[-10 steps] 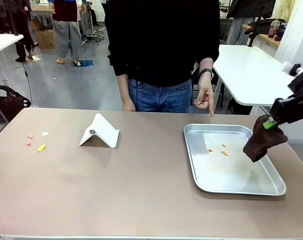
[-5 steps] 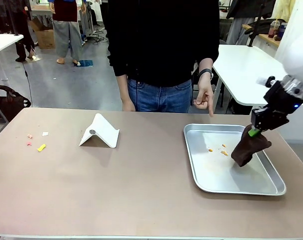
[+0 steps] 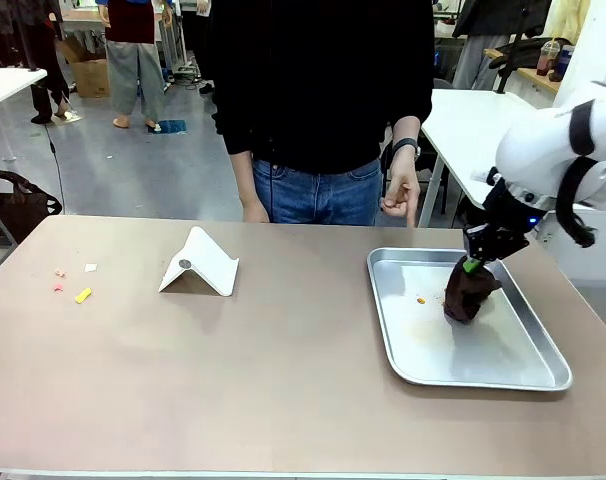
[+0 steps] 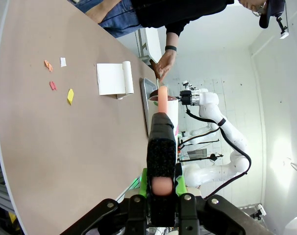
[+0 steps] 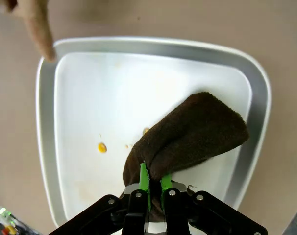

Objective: Clean the surface of the table.
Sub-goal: If a person points to the right, clean the right side of the table with your right hand, and if they point to the left, clean the left side with your left hand.

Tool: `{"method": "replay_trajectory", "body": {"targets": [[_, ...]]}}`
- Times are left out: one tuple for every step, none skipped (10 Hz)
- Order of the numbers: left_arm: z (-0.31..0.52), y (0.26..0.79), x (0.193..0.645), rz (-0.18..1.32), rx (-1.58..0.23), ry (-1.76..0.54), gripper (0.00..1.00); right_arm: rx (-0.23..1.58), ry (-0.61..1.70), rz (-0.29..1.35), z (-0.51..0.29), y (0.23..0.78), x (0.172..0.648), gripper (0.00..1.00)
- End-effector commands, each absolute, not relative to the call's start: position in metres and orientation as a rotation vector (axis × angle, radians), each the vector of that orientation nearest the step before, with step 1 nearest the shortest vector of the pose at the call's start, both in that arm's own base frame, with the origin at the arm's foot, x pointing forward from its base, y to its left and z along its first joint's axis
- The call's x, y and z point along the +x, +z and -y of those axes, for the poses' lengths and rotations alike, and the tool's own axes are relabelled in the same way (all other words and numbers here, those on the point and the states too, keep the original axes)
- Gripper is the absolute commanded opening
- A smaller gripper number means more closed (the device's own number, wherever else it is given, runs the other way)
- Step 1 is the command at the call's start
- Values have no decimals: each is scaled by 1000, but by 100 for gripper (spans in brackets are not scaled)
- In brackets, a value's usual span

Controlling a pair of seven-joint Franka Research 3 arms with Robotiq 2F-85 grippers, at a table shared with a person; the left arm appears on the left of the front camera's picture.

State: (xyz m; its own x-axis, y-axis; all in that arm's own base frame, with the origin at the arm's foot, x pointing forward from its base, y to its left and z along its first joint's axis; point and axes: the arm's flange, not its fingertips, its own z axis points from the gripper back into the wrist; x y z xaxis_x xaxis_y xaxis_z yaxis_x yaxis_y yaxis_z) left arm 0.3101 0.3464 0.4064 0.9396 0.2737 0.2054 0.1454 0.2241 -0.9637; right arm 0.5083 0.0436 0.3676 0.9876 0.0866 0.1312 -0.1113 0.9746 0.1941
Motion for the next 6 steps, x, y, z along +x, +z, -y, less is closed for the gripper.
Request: {"method": "replay_trajectory", "body": {"targets": [[-344,410,306,372,-1351,83,22,229,142,117,-58,359,526,10],[-344,410,306,372,-1351,83,22,265,170,103,-65,354,530,10],[-344,410,306,372,-1351,83,22,311,211,83,-74,350,532,10],[-344,410,306,372,-1351,83,22,345,241,67,-80,347,533,10],[-344,410,306,372,-1351,83,22,356,257,52,-86,345,534,10],[-344,410,306,372,-1351,83,22,374,274,46,-90,345,534,10]]}}
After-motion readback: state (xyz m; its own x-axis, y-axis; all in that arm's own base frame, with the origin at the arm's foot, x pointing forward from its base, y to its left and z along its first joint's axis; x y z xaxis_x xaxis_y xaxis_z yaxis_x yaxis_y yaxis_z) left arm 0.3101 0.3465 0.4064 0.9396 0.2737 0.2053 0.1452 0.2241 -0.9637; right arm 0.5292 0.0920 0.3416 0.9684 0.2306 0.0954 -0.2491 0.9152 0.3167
